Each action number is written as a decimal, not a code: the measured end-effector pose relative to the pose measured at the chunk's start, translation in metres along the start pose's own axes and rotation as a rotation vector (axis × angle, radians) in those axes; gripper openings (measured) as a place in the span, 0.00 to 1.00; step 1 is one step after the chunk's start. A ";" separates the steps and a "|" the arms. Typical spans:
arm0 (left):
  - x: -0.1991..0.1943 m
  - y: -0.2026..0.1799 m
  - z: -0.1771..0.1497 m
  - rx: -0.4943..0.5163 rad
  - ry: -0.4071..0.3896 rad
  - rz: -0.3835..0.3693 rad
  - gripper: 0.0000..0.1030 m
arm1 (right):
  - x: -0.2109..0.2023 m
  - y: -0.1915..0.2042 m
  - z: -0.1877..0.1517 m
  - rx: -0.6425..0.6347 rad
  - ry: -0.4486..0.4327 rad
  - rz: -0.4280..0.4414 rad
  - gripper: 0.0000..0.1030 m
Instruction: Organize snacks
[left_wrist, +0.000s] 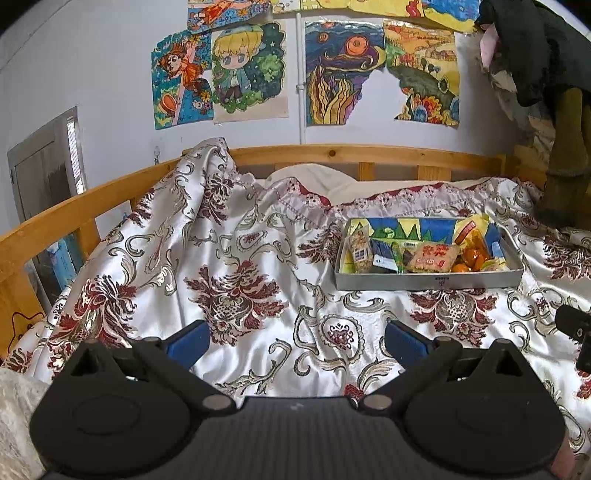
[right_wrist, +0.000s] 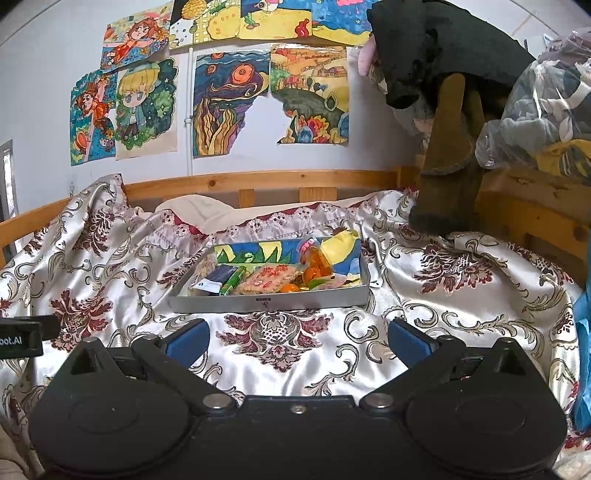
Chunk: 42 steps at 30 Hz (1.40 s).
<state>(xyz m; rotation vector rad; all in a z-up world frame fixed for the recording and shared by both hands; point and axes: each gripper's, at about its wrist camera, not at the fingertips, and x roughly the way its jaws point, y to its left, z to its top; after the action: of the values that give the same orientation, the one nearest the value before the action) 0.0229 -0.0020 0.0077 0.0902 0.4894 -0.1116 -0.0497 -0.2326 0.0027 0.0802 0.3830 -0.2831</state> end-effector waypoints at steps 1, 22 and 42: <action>0.001 0.000 -0.001 0.002 0.003 0.002 1.00 | 0.000 0.000 0.000 0.001 0.001 -0.002 0.99; 0.004 -0.002 -0.003 0.017 0.014 0.024 1.00 | 0.004 0.001 -0.004 -0.005 0.021 -0.024 0.99; 0.004 -0.002 -0.003 0.017 0.016 0.026 1.00 | 0.005 0.002 -0.003 -0.005 0.023 -0.025 0.99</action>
<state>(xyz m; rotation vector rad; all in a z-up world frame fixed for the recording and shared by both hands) 0.0247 -0.0045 0.0027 0.1142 0.5030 -0.0896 -0.0460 -0.2314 -0.0018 0.0742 0.4075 -0.3058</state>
